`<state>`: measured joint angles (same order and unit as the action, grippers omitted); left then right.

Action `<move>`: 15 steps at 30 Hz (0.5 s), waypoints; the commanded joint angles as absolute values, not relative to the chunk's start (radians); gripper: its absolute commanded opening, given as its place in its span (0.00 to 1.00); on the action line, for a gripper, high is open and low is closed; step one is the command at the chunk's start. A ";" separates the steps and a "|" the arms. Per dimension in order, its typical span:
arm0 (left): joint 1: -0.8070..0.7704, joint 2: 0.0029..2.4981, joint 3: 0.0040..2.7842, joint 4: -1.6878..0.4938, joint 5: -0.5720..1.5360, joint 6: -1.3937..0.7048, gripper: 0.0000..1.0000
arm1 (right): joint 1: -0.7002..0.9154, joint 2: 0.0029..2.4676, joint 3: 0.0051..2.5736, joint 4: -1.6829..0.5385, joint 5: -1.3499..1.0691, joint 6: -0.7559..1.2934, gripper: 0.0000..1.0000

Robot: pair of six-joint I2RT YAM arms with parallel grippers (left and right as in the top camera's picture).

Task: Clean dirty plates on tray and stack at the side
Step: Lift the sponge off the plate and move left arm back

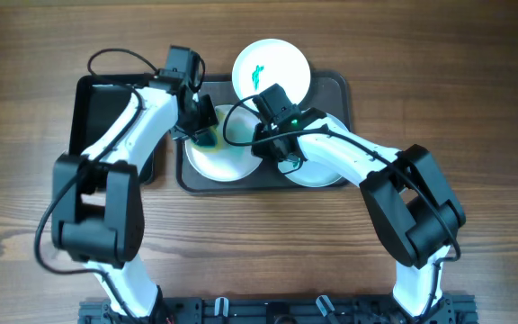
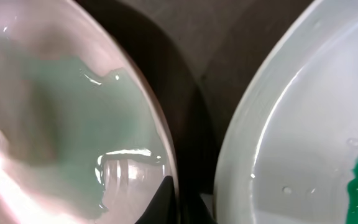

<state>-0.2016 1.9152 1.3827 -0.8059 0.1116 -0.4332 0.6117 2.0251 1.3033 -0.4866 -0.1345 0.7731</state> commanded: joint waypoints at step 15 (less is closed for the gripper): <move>-0.028 1.712 1.457 -0.955 0.064 -0.365 0.04 | 0.697 1.799 1.303 -0.601 0.082 0.577 0.04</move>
<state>-0.0467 1.7119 1.4578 -0.9573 0.1055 -0.3985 0.6430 1.9205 1.3018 -0.5781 -0.1013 0.6373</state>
